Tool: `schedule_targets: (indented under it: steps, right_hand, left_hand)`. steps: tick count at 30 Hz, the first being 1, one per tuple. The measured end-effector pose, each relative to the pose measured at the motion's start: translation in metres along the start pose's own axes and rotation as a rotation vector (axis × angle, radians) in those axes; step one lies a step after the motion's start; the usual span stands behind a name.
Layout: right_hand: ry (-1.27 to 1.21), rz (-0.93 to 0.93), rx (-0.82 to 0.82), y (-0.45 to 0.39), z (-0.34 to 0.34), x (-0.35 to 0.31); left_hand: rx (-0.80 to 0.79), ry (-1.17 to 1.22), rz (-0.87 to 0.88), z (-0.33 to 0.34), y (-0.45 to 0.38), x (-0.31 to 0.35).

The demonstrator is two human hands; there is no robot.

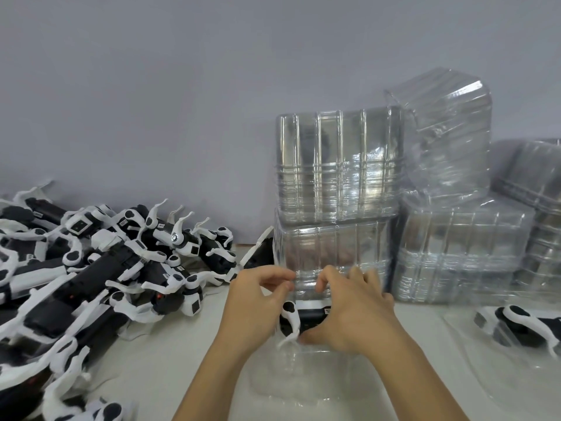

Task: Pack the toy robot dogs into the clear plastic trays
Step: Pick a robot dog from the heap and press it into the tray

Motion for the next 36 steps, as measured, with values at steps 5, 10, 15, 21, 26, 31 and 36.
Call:
schedule_targets:
  steps: [5,10,15,21,26,31,36]
  right_hand:
    - [-0.007,-0.006,-0.014,-0.002,0.000,0.001]
    - [-0.018,-0.024,-0.027,-0.003,-0.001,0.001]
    - [-0.022,-0.039,-0.031,-0.003,-0.001,0.002]
    - [-0.028,-0.047,-0.031,-0.004,-0.001,0.004]
    - [-0.034,-0.052,-0.045,-0.005,-0.001,0.005]
    - [-0.031,-0.060,-0.053,-0.005,-0.002,0.005]
    - [-0.017,-0.052,-0.065,-0.003,0.001,0.003]
  left_hand:
    - [0.014,-0.008,0.013,0.001,0.000,-0.001]
    - [0.018,-0.021,0.058,0.003,0.001,0.001]
    - [0.023,-0.046,0.062,0.003,0.001,0.000]
    - [0.027,-0.032,0.066,0.002,0.002,0.000]
    - [0.025,-0.047,0.062,0.002,0.002,-0.003]
    - [0.045,0.028,0.007,-0.002,0.003,-0.001]
    - [0.085,0.131,-0.066,-0.005,0.003,-0.010]
Point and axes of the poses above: each hand's wrist, its own y-axis away from the middle knuckle, its own z-axis out of the palm, x = y × z, the point moved 3 cm from there along -y, towards the middle knuckle, and after that the axes turned 13 degrees about -y, right-handed, at the moved point
